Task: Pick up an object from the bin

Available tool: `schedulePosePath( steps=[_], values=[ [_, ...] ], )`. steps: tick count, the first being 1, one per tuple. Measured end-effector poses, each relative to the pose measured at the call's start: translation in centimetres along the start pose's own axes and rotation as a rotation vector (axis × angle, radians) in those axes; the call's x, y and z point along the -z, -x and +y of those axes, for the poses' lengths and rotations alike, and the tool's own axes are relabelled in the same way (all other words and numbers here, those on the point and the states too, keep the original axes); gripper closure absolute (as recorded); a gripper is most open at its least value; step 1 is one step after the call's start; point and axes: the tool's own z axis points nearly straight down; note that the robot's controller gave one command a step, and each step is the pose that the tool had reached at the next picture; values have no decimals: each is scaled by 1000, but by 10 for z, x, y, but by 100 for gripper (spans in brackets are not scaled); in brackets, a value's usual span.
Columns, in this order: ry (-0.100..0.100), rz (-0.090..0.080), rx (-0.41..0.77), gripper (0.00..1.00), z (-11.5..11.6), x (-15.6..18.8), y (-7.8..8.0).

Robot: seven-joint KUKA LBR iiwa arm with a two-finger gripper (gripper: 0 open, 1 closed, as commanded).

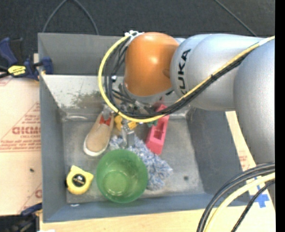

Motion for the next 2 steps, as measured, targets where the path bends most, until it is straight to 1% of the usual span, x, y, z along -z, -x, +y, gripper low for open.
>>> schedulePosePath(
  steps=[1,2],
  values=[
    [2,2,230,0,1,-18,29],
    [0,-9,299,0,8,-89,29]
  ],
)
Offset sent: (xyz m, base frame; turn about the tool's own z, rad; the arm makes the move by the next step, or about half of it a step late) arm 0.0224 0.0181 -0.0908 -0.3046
